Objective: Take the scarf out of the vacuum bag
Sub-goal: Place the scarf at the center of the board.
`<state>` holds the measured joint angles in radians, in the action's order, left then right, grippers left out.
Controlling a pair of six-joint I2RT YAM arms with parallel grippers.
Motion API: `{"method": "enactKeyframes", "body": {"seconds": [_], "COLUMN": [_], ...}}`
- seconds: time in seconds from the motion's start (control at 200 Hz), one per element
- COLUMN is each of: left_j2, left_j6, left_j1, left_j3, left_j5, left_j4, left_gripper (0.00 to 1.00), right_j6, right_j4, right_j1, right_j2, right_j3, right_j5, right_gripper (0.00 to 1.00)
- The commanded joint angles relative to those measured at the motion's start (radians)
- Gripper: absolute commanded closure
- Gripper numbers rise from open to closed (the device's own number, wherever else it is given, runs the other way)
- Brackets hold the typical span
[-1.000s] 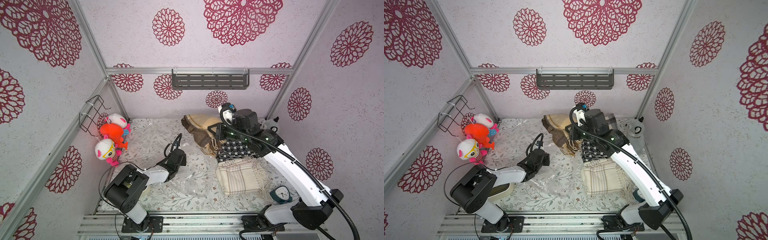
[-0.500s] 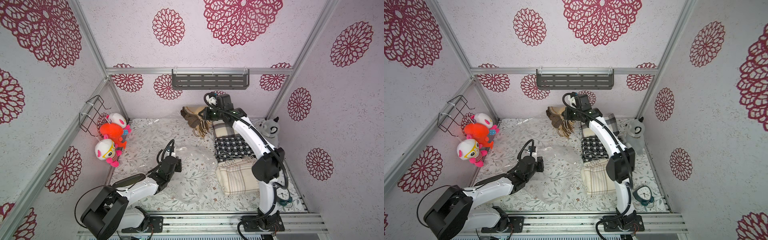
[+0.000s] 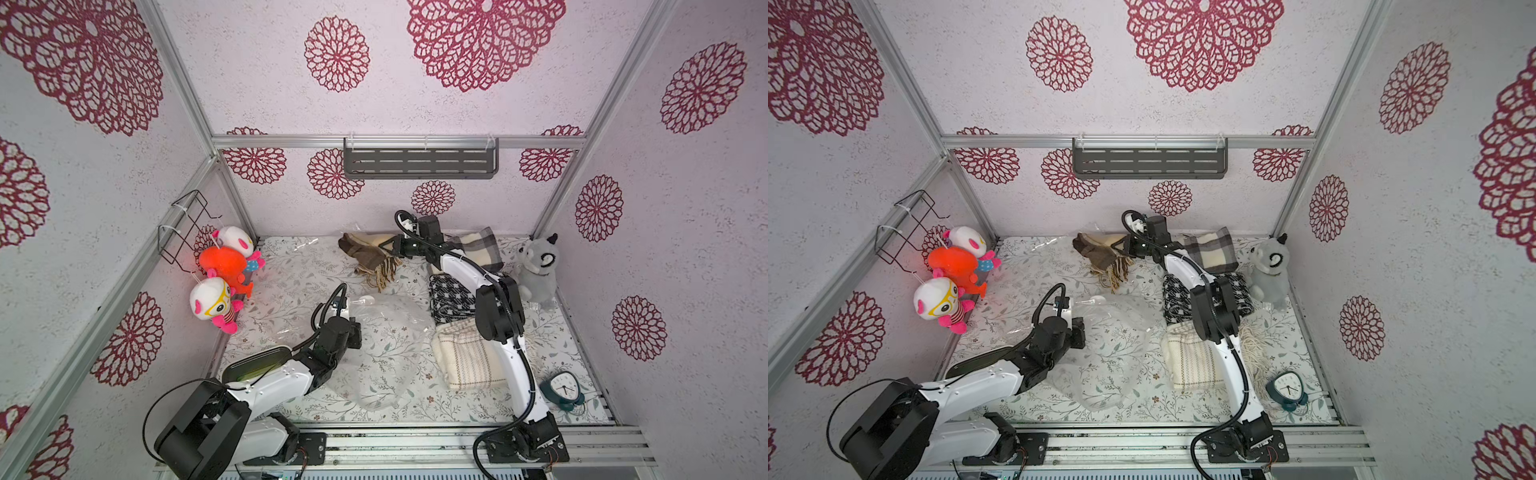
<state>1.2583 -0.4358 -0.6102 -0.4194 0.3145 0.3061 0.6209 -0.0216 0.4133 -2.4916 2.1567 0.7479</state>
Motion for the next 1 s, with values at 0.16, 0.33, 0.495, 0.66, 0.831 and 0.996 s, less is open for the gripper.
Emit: {"method": "enactKeyframes", "body": {"seconds": [0.16,0.33,0.495,0.66,0.831,0.996], "left_j2": [0.01,-0.046,-0.085,-0.114,-0.152,-0.187], "left_j6": [-0.008,-0.018,-0.019,-0.027,-0.032,-0.027], "left_j1": [-0.013,-0.017,-0.027,-0.031,-0.03,-0.031], "left_j3": [0.0,0.008,0.003,0.001,-0.013,-0.037], "left_j5": [0.016,0.025,0.04,0.06,0.085,0.109], "left_j4": [-0.008,-0.029,-0.062,-0.09,-0.131,-0.177], "left_gripper": [1.0,1.0,1.0,1.0,1.0,1.0], "right_j6": [-0.135,-0.236,-0.26,-0.284,-0.306,-0.348], "right_j4": [-0.146,-0.449,-0.465,-0.543,-0.518,-0.51], "right_j1": [-0.093,-0.094,-0.078,-0.073,-0.046,0.004], "right_j2": [0.095,0.01,0.022,0.059,0.166,0.234], "right_j3": [-0.112,0.09,0.093,0.098,-0.005,-0.015], "right_j5": [0.002,-0.11,-0.15,-0.329,-0.517,-0.667], "right_gripper": [1.0,0.97,0.65,0.52,0.43,0.24]}}
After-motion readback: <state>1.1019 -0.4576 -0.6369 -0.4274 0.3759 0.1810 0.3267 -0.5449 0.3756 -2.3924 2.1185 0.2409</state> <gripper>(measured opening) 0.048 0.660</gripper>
